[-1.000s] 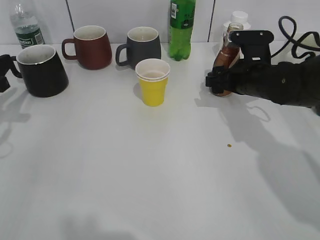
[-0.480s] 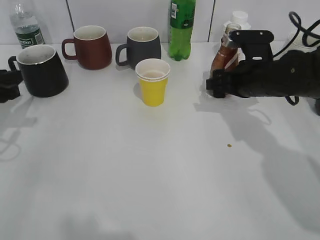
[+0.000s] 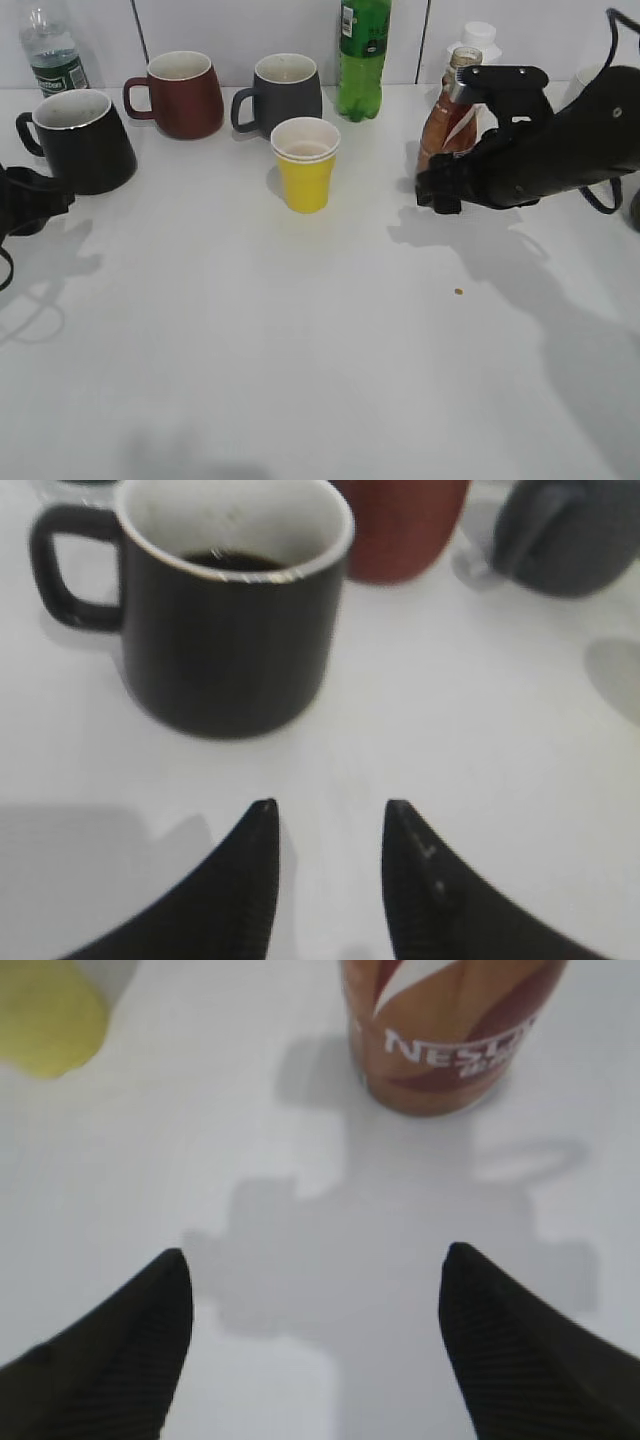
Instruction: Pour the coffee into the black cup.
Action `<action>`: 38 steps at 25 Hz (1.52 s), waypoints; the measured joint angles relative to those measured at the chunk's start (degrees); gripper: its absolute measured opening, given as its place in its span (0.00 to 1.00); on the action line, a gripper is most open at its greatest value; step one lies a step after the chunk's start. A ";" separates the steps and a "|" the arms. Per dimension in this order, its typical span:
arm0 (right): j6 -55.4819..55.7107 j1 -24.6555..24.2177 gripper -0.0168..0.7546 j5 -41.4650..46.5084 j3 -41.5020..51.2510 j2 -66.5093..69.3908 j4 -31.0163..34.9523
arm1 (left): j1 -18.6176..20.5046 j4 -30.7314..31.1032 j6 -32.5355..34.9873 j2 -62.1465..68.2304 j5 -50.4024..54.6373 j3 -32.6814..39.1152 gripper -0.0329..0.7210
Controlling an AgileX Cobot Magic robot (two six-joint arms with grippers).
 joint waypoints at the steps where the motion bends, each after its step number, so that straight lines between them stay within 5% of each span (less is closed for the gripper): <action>1: 0.00 0.00 0.80 1.67 0.05 -0.80 -0.36 | -0.97 -0.05 -0.85 -1.38 2.60 0.00 0.40; 11: 0.00 0.00 0.80 18.73 0.05 -12.12 -4.48 | -10.76 -6.51 -3.17 -12.48 42.73 -10.00 0.40; 16: 0.00 0.00 0.80 29.70 0.05 -17.57 -5.16 | -13.90 -17.44 8.13 -14.67 58.47 -17.66 0.41; 23: 1.19 0.00 0.80 41.82 0.05 -27.35 -7.32 | -14.16 -23.57 17.48 -20.59 70.25 -21.71 0.55; 38: 7.79 0.00 0.80 54.90 5.42 -59.09 -7.59 | -14.16 -23.42 20.56 -55.12 87.32 -18.32 0.57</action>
